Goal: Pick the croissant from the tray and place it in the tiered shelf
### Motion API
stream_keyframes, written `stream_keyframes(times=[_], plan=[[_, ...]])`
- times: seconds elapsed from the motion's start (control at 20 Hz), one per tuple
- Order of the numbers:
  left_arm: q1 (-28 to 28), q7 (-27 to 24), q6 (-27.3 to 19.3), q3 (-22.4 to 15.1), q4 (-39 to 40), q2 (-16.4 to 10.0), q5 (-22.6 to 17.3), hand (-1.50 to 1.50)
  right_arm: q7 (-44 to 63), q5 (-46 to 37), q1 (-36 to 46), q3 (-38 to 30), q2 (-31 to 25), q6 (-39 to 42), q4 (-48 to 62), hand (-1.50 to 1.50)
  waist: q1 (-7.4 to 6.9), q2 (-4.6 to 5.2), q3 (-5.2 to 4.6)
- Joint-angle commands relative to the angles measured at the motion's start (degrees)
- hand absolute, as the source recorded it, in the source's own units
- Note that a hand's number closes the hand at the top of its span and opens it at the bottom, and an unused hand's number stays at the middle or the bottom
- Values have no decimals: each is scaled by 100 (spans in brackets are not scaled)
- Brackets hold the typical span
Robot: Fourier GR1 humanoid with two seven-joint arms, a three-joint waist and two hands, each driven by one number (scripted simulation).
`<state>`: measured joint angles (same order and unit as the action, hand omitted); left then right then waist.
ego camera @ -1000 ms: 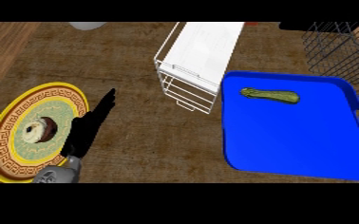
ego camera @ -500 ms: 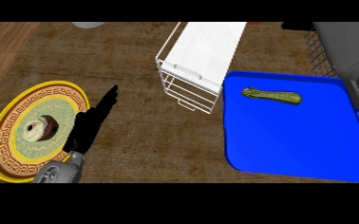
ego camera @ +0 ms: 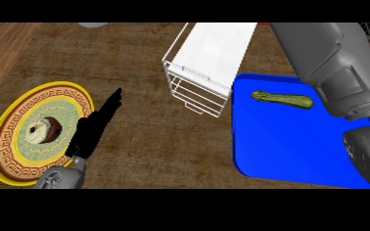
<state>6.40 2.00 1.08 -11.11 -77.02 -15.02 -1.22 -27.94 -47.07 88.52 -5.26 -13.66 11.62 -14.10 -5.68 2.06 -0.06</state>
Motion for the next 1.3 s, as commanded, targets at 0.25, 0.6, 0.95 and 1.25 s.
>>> stream_keyframes(times=[0.25,0.6,0.95,1.25], plan=[[-100,-55,9,26,-27,-18,14,0,628,1288,-82,-1231,542,1667,1144,-150,-45,4,0],[-149,-14,35,69,-52,-40,-1,0,1264,2408,161,-2340,522,1697,1231,-150,-29,-3,0],[-132,-67,3,12,-29,40,71,0,1534,3065,172,-3021,-227,753,880,-150,-27,46,-3],[-19,9,-23,-26,-30,93,118,0,1995,3295,-65,-3333,-1167,131,804,-150,-58,139,0]])
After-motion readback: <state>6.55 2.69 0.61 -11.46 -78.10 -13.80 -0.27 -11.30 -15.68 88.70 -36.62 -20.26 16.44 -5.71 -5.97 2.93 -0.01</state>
